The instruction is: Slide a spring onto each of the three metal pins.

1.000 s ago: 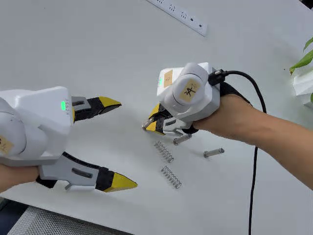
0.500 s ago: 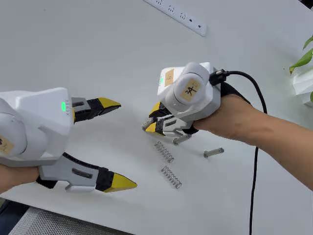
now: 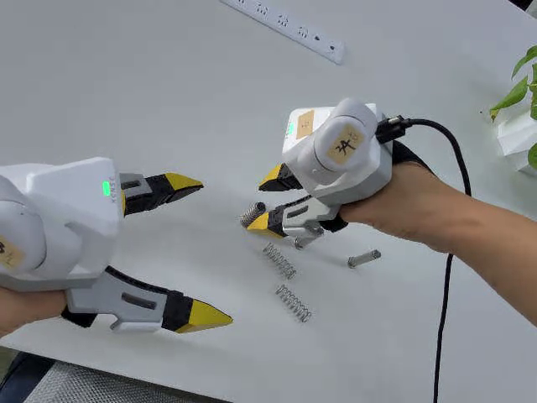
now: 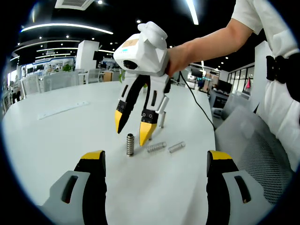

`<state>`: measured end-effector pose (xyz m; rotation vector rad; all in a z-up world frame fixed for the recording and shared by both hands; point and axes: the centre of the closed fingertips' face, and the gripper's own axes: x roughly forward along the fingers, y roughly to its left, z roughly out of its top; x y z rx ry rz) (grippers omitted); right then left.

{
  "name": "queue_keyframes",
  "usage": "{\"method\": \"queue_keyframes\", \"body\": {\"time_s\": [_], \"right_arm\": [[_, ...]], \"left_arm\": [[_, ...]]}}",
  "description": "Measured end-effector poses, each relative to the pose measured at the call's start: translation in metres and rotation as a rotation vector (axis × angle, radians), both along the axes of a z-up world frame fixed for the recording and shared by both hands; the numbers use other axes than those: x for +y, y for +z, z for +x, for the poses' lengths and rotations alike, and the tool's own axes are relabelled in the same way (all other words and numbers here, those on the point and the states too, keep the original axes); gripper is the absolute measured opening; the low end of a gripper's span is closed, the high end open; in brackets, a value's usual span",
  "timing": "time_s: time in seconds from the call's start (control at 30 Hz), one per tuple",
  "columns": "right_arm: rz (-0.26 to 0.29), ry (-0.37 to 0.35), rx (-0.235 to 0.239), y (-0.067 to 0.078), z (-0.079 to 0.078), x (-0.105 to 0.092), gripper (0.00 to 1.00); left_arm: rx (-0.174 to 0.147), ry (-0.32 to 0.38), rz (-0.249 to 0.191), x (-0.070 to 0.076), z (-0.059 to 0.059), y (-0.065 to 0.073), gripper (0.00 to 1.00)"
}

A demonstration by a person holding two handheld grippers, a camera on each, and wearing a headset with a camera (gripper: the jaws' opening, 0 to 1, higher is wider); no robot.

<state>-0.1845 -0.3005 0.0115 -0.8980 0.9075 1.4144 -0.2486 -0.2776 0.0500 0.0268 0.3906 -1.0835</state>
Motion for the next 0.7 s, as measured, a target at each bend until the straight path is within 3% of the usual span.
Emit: {"method": "queue_keyframes", "body": {"time_s": [0.5,0.7], "right_arm": [[0.163,-0.100,-0.025,0.035,-0.002,-0.017,0.53],[0.225,-0.150,-0.029,0.047,-0.008,-0.033,0.60]], "left_arm": [[-0.003,0.000,0.068,0.008,-0.006,0.004,0.88],[-0.003,-0.005,0.100,0.008,-0.010,0.005,0.87]]}}
